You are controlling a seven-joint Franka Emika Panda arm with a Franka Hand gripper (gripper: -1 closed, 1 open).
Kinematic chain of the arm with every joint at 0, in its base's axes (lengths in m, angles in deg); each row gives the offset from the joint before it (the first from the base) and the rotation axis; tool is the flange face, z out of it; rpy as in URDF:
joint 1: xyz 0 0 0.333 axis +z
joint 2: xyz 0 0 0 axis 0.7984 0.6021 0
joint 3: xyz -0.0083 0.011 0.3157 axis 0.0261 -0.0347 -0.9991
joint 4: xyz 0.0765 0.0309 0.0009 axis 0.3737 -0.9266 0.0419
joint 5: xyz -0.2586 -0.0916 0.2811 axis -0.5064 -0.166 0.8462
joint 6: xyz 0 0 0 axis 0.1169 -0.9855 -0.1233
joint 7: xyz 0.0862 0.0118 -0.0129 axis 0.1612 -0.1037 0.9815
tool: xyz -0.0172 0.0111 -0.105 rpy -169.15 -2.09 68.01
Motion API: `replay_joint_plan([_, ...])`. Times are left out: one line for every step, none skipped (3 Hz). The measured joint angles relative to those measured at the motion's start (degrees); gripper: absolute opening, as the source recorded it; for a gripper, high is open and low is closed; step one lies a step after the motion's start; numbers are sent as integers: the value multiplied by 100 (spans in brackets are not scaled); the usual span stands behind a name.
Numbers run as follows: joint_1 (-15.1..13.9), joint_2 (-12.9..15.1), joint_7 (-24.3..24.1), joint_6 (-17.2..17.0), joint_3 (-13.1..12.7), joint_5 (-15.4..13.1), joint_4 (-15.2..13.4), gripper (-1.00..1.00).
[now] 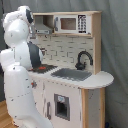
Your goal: Play with the kitchen
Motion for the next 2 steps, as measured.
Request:
replay_joint_plan([148, 397, -198, 51, -10, -267, -420, -100])
replay_joint_plan([281, 802, -416, 153, -15, -553, -878, -100])
